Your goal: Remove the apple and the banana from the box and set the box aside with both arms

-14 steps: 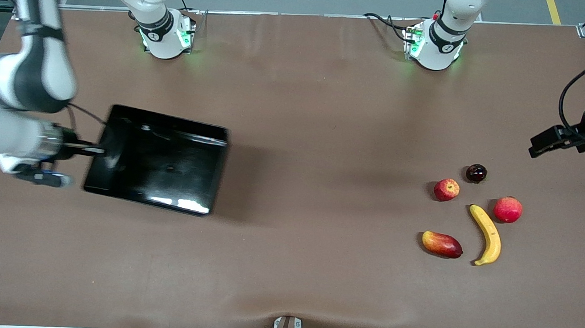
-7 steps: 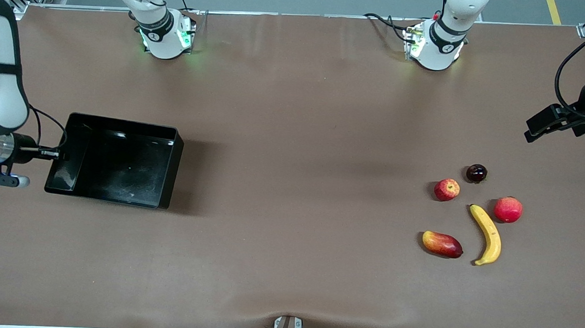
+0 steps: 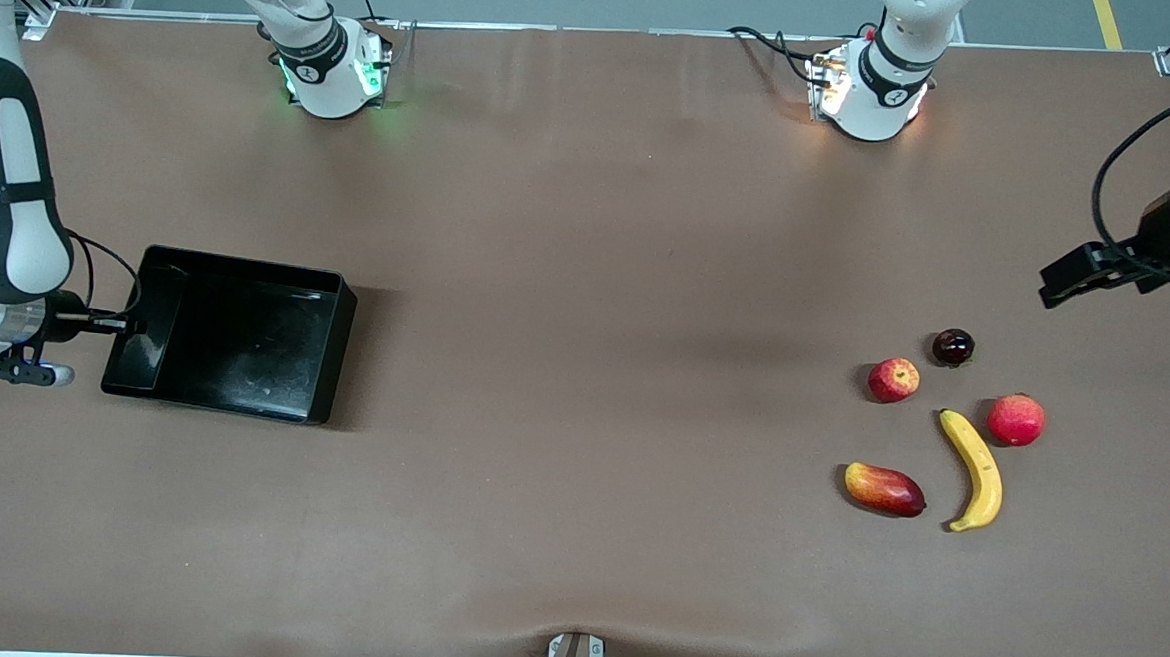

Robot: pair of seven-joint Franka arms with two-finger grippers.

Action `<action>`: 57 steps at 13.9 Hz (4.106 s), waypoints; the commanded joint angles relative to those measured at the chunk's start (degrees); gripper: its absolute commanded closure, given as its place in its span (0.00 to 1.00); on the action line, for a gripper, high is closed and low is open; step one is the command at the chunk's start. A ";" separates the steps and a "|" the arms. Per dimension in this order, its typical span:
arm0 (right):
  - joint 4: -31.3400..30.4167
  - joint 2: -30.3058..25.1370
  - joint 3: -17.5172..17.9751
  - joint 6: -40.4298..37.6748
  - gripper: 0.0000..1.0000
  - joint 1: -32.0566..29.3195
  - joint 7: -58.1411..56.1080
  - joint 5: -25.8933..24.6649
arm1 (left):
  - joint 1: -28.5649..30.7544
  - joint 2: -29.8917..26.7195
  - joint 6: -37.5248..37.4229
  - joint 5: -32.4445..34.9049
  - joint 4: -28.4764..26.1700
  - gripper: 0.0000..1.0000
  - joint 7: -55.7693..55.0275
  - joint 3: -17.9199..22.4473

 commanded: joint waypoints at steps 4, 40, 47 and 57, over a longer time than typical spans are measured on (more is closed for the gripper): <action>1.07 0.75 1.51 -1.63 0.00 -1.51 -1.72 0.12 | -28.98 -7.13 0.50 -6.52 -4.23 0.00 6.18 33.37; 8.37 -37.57 2.38 -31.61 0.00 15.99 14.89 -2.53 | -36.49 -14.51 9.38 -9.16 -18.12 0.00 9.62 38.33; 10.30 -35.81 2.38 -31.08 0.00 15.98 14.89 -2.34 | -36.49 -14.25 9.82 -9.16 -18.12 0.00 9.53 38.33; 15.31 -32.65 2.30 -31.96 0.00 15.72 14.89 -3.13 | -36.31 -11.08 9.82 -9.17 -13.99 0.00 10.32 38.86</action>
